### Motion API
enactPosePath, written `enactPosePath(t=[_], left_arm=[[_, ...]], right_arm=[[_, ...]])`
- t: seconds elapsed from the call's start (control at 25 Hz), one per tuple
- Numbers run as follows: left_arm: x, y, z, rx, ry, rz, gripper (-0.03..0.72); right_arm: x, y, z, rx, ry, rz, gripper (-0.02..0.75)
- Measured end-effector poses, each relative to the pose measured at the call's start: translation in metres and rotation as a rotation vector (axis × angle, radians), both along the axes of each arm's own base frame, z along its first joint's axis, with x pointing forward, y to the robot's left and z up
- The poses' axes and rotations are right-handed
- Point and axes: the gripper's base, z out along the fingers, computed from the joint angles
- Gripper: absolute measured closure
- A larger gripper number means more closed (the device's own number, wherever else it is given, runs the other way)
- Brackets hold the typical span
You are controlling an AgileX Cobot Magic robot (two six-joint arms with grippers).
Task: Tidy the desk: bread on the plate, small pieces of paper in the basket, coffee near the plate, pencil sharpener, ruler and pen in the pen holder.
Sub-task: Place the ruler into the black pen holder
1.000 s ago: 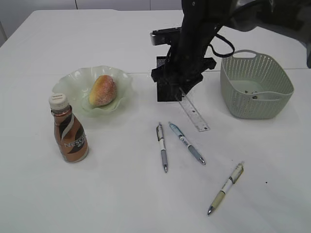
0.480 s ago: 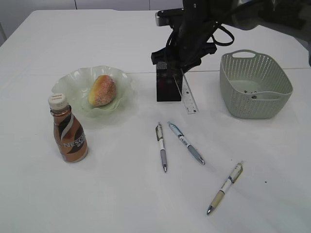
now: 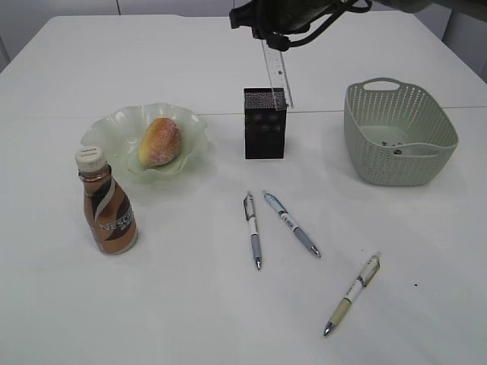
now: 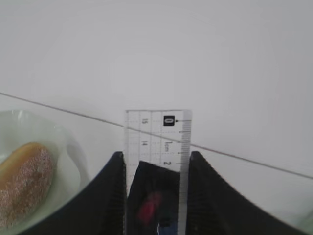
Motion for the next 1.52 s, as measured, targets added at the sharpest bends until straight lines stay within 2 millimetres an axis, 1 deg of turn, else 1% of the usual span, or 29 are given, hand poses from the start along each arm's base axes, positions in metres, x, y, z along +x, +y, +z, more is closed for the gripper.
enactPosePath(t=[0.24,0.36,0.48,0.56,0.68,0.84,0.96,1.2,1.28,1.44,1.52], left_arm=[[0.0,0.0,0.0,0.004,-0.001,0.0,0.381],[0.0,0.0,0.0,0.005,-0.001,0.0,0.381],[0.0,0.0,0.0,0.006,-0.001,0.001,0.38],[0.0,0.001,0.0,0.007,-0.001,0.001,0.381],[0.0,0.001,0.0,0.007,-0.001,0.001,0.381],[0.0,0.001,0.0,0.015,-0.003,0.001,0.381],[0.0,0.002,0.0,0.022,-0.004,0.002,0.381],[0.0,0.002,0.0,0.026,-0.005,0.002,0.381],[0.0,0.002,0.0,0.028,-0.005,0.003,0.381],[0.001,0.003,0.0,0.032,-0.006,0.003,0.381],[0.001,0.003,0.0,0.036,-0.007,0.003,0.381]], right_arm=[[0.009,0.004,0.015,0.011,-0.228,0.049,0.442],[0.012,0.006,0.016,0.023,-0.324,0.083,0.442],[0.014,0.005,0.006,0.038,-0.381,0.118,0.442],[0.014,0.004,-0.007,0.055,-0.4,0.141,0.442],[0.015,-0.003,-0.02,0.068,-0.416,0.152,0.442],[0.018,-0.012,-0.022,0.057,-0.467,0.171,0.442],[0.021,-0.011,-0.025,0.073,-0.514,0.194,0.442],[0.028,-0.007,-0.056,0.053,-0.504,0.224,0.442],[0.03,-0.009,-0.062,0.044,-0.499,0.225,0.442],[0.033,-0.015,-0.068,0.04,-0.498,0.22,0.442],[0.034,-0.014,-0.072,0.045,-0.506,0.227,0.442]])
